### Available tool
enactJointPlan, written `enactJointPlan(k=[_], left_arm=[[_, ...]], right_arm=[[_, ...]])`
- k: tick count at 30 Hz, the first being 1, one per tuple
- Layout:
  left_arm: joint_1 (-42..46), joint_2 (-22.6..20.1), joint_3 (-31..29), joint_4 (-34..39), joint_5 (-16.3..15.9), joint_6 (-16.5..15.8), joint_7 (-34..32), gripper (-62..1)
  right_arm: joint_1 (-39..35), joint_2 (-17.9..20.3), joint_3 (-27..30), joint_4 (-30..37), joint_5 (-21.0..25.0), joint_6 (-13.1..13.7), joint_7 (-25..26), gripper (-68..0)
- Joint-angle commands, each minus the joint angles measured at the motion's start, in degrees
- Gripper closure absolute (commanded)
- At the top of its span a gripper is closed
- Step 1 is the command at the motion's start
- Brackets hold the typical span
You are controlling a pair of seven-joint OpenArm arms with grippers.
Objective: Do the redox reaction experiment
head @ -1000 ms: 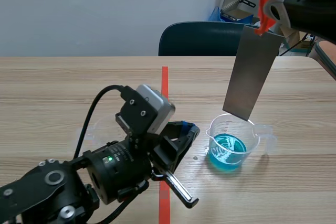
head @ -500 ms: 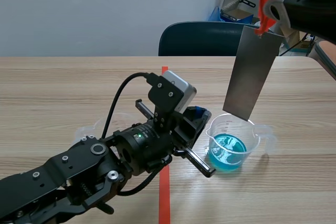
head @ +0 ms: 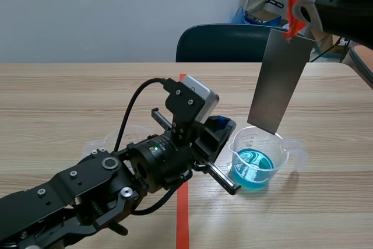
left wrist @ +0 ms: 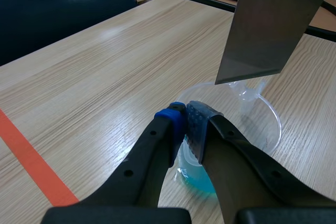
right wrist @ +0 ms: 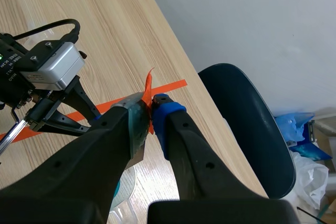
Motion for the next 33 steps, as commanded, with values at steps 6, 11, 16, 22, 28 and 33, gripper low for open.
enactJointPlan(k=[6,11,16,22,28,33], left_arm=[[1.99,-2.43,-0.55,3.23,-0.37,-0.07,-1.07,-2.8],[9.49,-8.09,-4.94,10.51,-0.37,-0.07,-1.03,-2.8],[20.52,-14.29,-12.22,19.85,-0.35,-0.07,-1.05,-2.8],[34.03,-19.43,-21.4,28.79,-0.37,-0.04,-1.09,-2.8],[46.75,-20.24,-32.02,36.28,-0.31,-0.07,-1.27,-2.8],[56.76,-20.22,-39.91,41.68,-0.33,-0.07,-1.27,-3.2]], right_arm=[[0.33,0.74,0.66,0.31,0.59,0.35,0.5,-0.8],[0.33,0.74,0.66,0.31,0.59,0.35,0.48,-0.8],[0.33,0.74,0.66,0.31,0.59,0.35,0.48,-0.8],[0.33,0.74,0.66,0.31,0.59,0.35,0.48,-0.8],[0.33,0.74,0.66,0.31,0.59,0.35,0.48,-0.8],[0.33,0.74,0.66,0.31,0.59,0.35,0.48,-0.8]])
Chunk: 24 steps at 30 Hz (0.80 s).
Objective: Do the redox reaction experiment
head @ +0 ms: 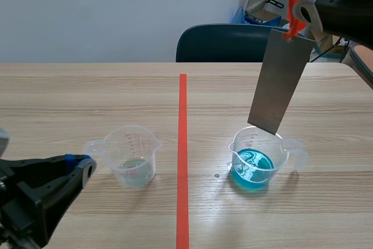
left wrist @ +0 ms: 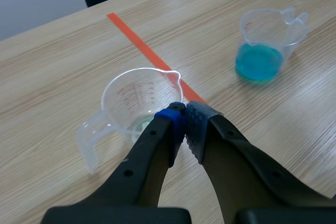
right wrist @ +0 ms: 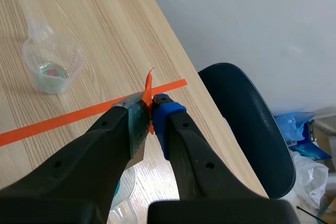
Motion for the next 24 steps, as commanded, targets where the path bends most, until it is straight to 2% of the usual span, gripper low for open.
enactJointPlan(k=[1,3,5,7,9,11,13,15,16,19,24], left_arm=[[2.23,0.72,-0.52,1.73,-0.33,-0.28,-0.83,-3.2],[5.18,0.72,-2.36,3.32,-0.31,-0.28,-0.85,-3.6],[7.63,0.72,-3.8,4.61,-0.33,-0.22,-0.85,-9.7],[9.68,0.74,-5.03,5.51,-0.33,0.2,-0.87,-20.9],[11.52,0.74,-6.05,6.19,-0.42,1.84,-0.79,-35.4],[13.35,0.76,-6.88,6.64,-0.44,3.82,-0.94,-47.0],[14.82,0.76,-7.67,6.88,-0.83,5.44,-1.22,-54.6],[15.96,0.79,-8.48,7.04,-1.27,5.7,-2.03,-60.2],[16.33,0.79,-8.74,7.08,-1.27,5.7,-2.45,-62.3],[16.94,1.05,-9.57,7.1,-1.6,5.92,-2.93,-62.3],[16.94,1.22,-10.93,7.1,-3.89,6.75,-2.91,-62.3]], right_arm=[[0.33,0.74,0.66,0.31,0.59,0.35,0.63,-0.8],[0.33,0.74,0.66,0.31,0.59,0.35,0.63,-0.8],[0.33,0.74,0.66,0.31,0.59,0.35,0.63,-0.8],[0.33,0.74,0.66,0.31,0.59,0.35,0.63,-0.8],[0.33,0.74,0.66,0.31,0.59,0.35,0.63,-0.8],[0.33,0.74,0.66,0.31,0.59,0.35,0.63,-0.8],[0.33,0.74,0.66,0.31,0.59,0.35,0.63,-0.8],[0.33,0.74,0.66,0.31,0.59,0.35,0.63,-0.8],[0.33,0.74,0.66,0.31,0.59,0.35,0.63,-0.8],[0.35,0.74,0.66,0.31,0.59,0.35,0.63,-0.8],[0.35,0.74,0.66,0.31,0.59,0.35,0.63,-0.8]])
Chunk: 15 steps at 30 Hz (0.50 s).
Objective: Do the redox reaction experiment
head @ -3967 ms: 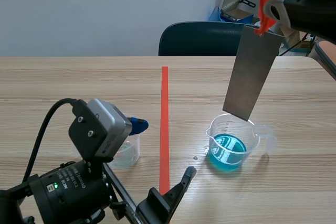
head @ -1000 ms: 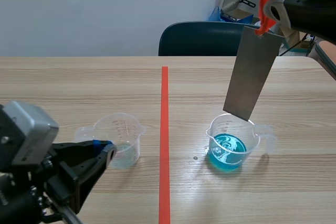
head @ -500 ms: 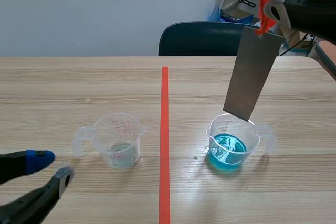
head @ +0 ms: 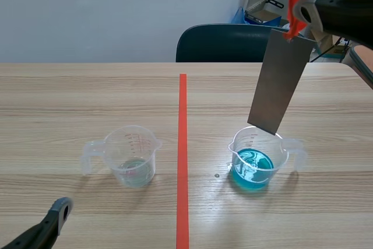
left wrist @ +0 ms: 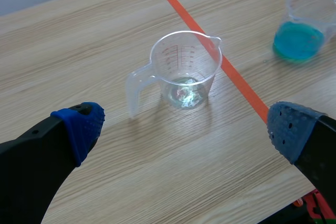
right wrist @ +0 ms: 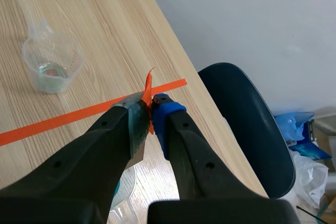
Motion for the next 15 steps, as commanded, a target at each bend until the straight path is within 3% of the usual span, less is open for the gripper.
enactJointPlan(k=[1,6,15], left_arm=[[-0.11,0.57,-0.24,1.07,-0.2,0.09,-0.98,-62.3],[-0.13,0.57,-0.96,1.16,-2.56,0.33,-1.01,-62.3],[-0.13,0.57,-1.01,1.57,-2.54,0.33,-1.05,-62.3]], right_arm=[[0.35,0.74,0.66,0.31,0.59,0.35,0.63,-0.8],[0.35,0.74,0.66,0.31,0.59,0.35,0.63,-0.8],[0.35,0.74,0.66,0.31,0.59,0.35,0.63,-0.8]])
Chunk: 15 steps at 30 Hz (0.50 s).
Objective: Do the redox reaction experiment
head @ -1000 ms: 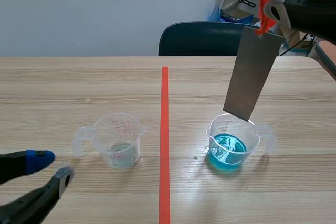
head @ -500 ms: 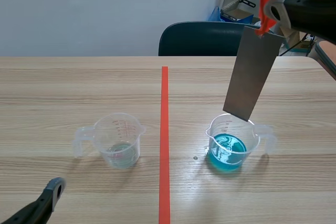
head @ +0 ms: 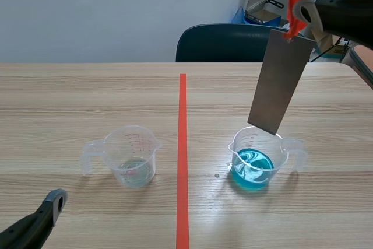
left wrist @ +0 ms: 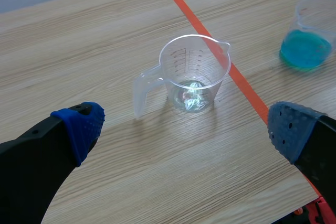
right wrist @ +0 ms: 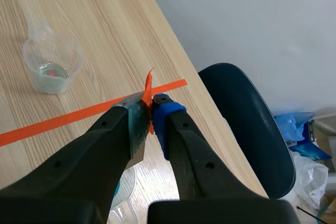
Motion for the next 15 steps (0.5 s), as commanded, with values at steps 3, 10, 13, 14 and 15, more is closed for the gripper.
enactJointPlan(k=[3,10,13,14,15], left_arm=[[-0.02,0.59,-0.15,1.7,0.0,0.26,-1.09,-62.3],[-0.04,0.59,-0.15,1.7,0.0,0.26,-1.51,-62.3],[-0.04,0.59,-0.15,1.7,0.02,0.26,-1.62,-62.3],[-0.04,0.59,-0.15,1.68,0.02,0.26,-1.57,-62.3],[-0.04,0.59,-0.15,1.68,0.0,0.26,-1.57,-62.3]], right_arm=[[0.35,0.74,0.66,0.31,0.59,0.35,0.63,-0.8],[0.35,0.74,0.66,0.31,0.59,0.35,0.63,-0.8],[0.35,0.74,0.66,0.31,0.59,0.35,0.63,-0.8],[0.35,0.74,0.66,0.31,0.59,0.35,0.63,-0.8],[0.35,0.74,0.66,0.31,0.59,0.35,0.63,-0.8]])
